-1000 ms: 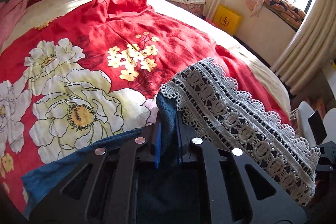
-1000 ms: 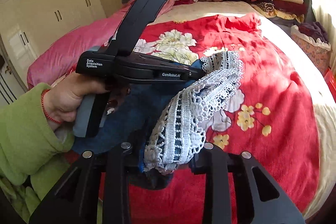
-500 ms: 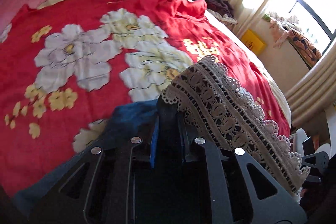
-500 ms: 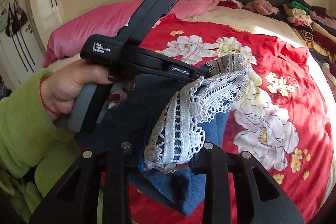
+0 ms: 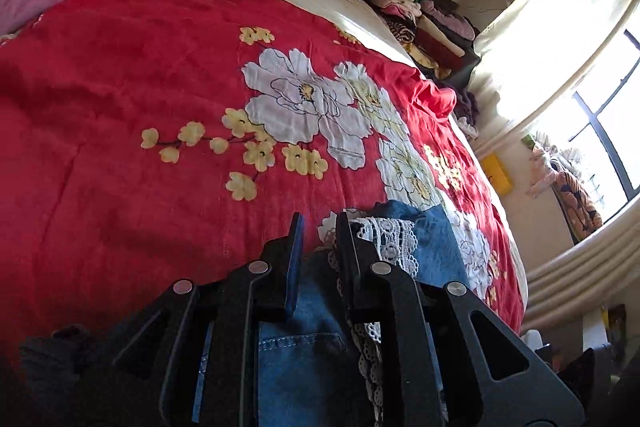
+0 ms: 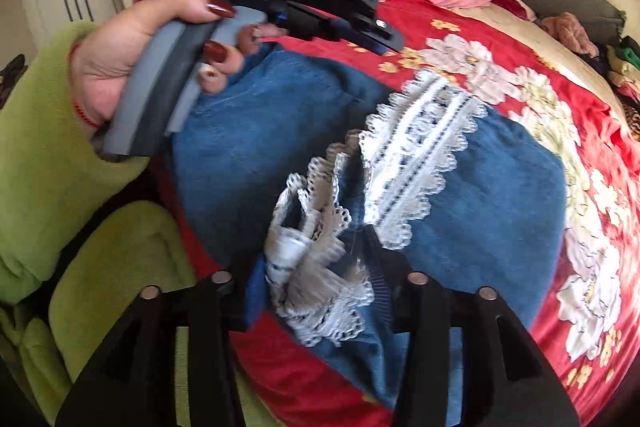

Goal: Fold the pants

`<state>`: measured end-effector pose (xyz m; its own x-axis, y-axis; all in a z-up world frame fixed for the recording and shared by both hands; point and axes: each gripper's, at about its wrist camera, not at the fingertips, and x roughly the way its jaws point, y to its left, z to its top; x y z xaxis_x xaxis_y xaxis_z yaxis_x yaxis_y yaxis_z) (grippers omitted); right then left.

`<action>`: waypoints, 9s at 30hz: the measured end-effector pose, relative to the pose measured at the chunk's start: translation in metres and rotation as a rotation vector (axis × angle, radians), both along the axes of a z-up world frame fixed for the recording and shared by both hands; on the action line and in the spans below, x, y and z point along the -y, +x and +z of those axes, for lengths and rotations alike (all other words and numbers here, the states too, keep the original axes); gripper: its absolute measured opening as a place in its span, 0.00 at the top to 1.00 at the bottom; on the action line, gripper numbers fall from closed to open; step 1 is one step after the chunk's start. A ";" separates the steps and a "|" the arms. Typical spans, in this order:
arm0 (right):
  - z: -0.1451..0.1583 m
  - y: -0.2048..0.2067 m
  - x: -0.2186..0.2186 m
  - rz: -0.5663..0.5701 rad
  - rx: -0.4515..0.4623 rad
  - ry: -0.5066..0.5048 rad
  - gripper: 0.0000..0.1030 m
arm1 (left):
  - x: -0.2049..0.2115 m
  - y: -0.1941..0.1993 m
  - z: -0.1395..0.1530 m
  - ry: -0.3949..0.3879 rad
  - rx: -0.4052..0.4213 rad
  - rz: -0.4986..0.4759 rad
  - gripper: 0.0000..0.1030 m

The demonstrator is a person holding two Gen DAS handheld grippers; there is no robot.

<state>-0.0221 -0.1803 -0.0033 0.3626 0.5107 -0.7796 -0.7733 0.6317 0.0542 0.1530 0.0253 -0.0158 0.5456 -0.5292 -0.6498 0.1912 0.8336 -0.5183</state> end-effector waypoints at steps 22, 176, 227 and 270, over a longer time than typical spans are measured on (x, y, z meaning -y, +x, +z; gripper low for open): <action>-0.008 0.172 0.126 -0.452 -0.165 0.145 0.36 | 0.057 0.008 -0.022 0.153 -0.027 -0.076 0.87; -0.010 0.138 -0.158 0.319 -0.276 -0.015 0.53 | -0.058 -0.145 -0.024 0.344 -0.052 0.168 0.36; 0.064 0.134 -0.058 0.400 -0.214 0.369 0.77 | -0.057 -0.143 -0.009 0.025 -0.045 0.143 0.10; 0.009 0.101 0.131 -0.326 -0.225 0.279 0.34 | 0.105 -0.143 0.011 0.161 0.051 -0.278 0.09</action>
